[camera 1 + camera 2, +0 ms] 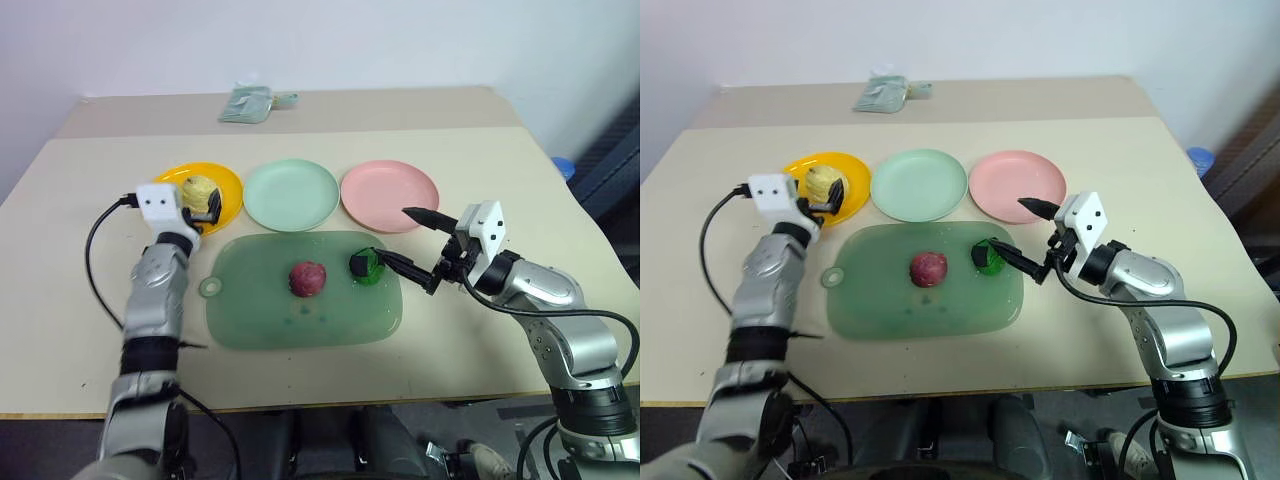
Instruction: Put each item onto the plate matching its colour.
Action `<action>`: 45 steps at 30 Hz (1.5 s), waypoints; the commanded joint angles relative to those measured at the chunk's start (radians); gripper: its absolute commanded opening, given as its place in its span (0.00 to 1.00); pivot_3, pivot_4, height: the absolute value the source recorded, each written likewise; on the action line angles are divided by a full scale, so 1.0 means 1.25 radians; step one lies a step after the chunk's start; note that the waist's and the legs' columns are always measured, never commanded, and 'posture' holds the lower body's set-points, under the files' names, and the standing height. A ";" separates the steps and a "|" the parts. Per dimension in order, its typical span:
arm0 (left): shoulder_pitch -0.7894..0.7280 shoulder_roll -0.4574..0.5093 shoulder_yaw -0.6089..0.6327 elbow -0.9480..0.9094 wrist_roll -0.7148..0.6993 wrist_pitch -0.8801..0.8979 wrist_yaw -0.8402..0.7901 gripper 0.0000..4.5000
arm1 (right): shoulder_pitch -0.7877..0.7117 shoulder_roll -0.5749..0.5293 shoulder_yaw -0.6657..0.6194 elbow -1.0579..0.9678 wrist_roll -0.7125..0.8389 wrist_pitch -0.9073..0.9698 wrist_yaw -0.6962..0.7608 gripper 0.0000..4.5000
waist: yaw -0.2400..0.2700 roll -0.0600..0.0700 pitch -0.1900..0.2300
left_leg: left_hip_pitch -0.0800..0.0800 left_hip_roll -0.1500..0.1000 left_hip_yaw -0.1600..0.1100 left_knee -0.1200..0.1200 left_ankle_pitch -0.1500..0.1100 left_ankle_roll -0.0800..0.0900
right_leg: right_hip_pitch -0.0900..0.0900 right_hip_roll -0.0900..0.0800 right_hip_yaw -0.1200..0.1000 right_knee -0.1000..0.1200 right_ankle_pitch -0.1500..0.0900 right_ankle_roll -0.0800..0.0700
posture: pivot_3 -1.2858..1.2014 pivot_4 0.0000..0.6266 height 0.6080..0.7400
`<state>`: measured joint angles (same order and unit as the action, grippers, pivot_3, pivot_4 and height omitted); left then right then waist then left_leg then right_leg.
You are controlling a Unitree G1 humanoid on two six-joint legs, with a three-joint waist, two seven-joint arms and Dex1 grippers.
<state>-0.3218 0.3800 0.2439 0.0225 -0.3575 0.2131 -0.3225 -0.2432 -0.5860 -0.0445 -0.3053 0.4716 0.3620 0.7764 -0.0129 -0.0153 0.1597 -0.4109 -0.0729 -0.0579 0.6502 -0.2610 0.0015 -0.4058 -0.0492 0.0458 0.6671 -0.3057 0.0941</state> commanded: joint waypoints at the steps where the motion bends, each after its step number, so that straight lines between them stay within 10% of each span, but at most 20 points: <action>1: 0.097 0.071 0.005 -0.189 -0.119 0.047 -0.172 0.99 | -0.020 0.014 0.014 0.020 -0.007 0.009 -0.002 1.00 | 0.003 0.001 -0.001 | 0.000 0.000 0.000 0.000 0.000 0.000 | 0.001 0.000 0.000 0.000 0.000 0.000 | 0.52 0.24 1.00; 12: 0.309 0.299 0.097 -0.292 -0.272 0.043 -0.576 0.99 | -0.057 0.062 0.087 0.180 -0.071 -0.010 0.018 1.00 | 0.016 0.002 -0.001 | 0.001 0.000 0.000 -0.001 -0.002 0.003 | 0.002 -0.001 -0.001 -0.002 0.001 -0.002 | 0.52 0.24 1.00; 20: 0.326 0.340 0.103 -0.312 -0.293 0.060 -0.640 0.99 | -0.069 0.080 0.097 0.237 -0.100 -0.026 0.039 1.00 | 0.015 0.002 -0.001 | 0.001 0.000 0.000 -0.001 -0.002 0.003 | 0.002 -0.001 -0.001 -0.002 0.001 -0.002 | 0.52 0.24 1.00; 23: 0.335 0.338 0.098 -0.332 -0.301 0.073 -0.640 1.00 | -0.075 0.088 0.091 0.233 -0.095 -0.020 0.041 0.71 | 0.013 0.002 -0.001 | 0.001 0.000 0.000 -0.001 -0.002 0.003 | 0.002 -0.001 -0.001 -0.002 0.001 -0.002 | 0.52 0.24 1.00; 25: 0.341 0.331 0.101 -0.337 -0.303 0.076 -0.635 1.00 | -0.076 0.091 0.088 0.230 -0.100 -0.025 0.037 0.50 | 0.012 0.002 -0.001 | 0.001 0.000 0.000 -0.001 -0.002 0.003 | 0.002 -0.001 -0.001 -0.002 0.001 -0.002 | 0.52 0.24 1.00; 33: 0.338 0.271 0.126 -0.362 -0.359 0.138 -0.503 1.00 | -0.192 0.156 0.065 0.273 -0.084 -0.030 0.009 0.50 | 0.000 0.003 -0.001 | 0.001 0.000 0.000 -0.001 -0.002 0.003 | 0.001 -0.001 -0.001 -0.001 0.001 -0.002 | 0.52 0.24 1.00; 45: 0.328 0.103 0.055 -0.518 -0.241 0.171 -0.136 1.00 | -0.692 0.372 0.064 1.108 -0.260 -0.427 -0.094 0.50 | -0.005 0.002 -0.001 | 0.002 0.000 0.000 -0.001 0.001 -0.002 | 0.001 0.000 -0.002 -0.001 0.001 -0.002 | 0.52 0.24 1.00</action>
<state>0.0830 0.5093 0.3030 -0.5702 -0.6759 0.4422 -0.5240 -1.0466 -0.1318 0.0594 1.0199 0.1614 -0.1048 0.6811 -0.0197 -0.0123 0.1590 -0.4089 -0.0728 -0.0574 0.6488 -0.2598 -0.0005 -0.4052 -0.0489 0.0438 0.6664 -0.3048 0.0921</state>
